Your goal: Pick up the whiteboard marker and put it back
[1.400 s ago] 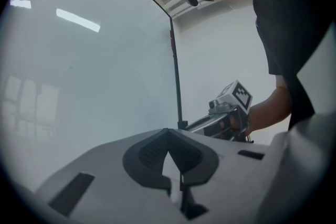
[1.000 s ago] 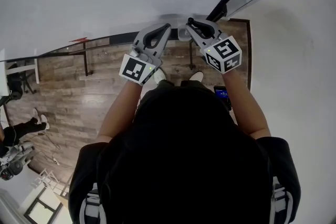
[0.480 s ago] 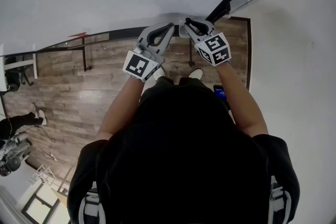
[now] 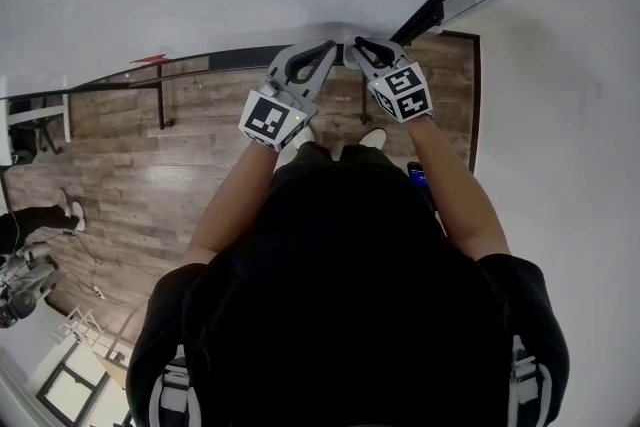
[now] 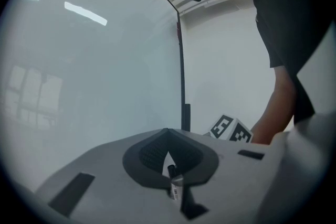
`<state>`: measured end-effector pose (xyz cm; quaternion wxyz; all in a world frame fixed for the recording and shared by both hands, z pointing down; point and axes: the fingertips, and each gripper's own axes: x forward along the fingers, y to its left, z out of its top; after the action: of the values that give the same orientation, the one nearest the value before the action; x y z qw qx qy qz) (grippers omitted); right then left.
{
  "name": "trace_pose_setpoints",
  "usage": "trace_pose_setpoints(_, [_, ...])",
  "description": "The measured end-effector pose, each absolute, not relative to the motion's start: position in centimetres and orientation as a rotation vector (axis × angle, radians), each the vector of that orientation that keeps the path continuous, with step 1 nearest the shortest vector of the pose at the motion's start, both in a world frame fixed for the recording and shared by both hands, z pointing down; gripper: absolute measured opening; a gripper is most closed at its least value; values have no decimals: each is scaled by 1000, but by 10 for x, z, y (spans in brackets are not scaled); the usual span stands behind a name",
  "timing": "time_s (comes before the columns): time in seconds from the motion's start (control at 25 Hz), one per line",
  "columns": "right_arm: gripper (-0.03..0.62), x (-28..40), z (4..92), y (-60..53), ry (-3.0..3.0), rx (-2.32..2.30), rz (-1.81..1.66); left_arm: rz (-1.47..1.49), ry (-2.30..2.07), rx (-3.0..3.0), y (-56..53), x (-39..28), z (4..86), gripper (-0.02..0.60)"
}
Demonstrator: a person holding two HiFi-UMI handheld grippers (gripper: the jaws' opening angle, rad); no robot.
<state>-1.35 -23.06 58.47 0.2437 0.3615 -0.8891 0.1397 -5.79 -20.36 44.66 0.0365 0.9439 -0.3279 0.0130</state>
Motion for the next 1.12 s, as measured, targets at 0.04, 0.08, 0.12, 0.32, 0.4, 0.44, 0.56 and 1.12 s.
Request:
trace_pose_setpoints(0.04, [63, -14, 588, -230, -2420, 980, 391, 47, -1003, 2897, -203, -57, 448, 3])
trace_pose_setpoints(0.08, [63, -14, 592, -229, -2411, 971, 402, 52, -1004, 2896, -203, -56, 449, 3])
trace_pose_setpoints(0.12, [63, -15, 596, -229, -2401, 959, 413, 52, -1007, 2894, -204, -57, 450, 3])
trace_pose_setpoints(0.32, [63, -16, 610, -228, -2372, 923, 459, 80, -1005, 2872, -203, -58, 457, 3])
trace_pose_setpoints(0.4, [64, -15, 611, -228, -2369, 918, 469, 75, -1010, 2867, -203, -60, 458, 3])
trace_pose_setpoints(0.44, [64, -15, 612, -229, -2366, 914, 472, 72, -1014, 2868, -204, -60, 457, 3])
trace_pose_setpoints(0.56, [72, -14, 615, -231, -2352, 905, 469, 71, -1022, 2872, -204, -61, 455, 3])
trace_pose_setpoints(1.12, [84, -4, 589, -231, -2412, 970, 503, 87, -1040, 2866, -206, -66, 456, 3])
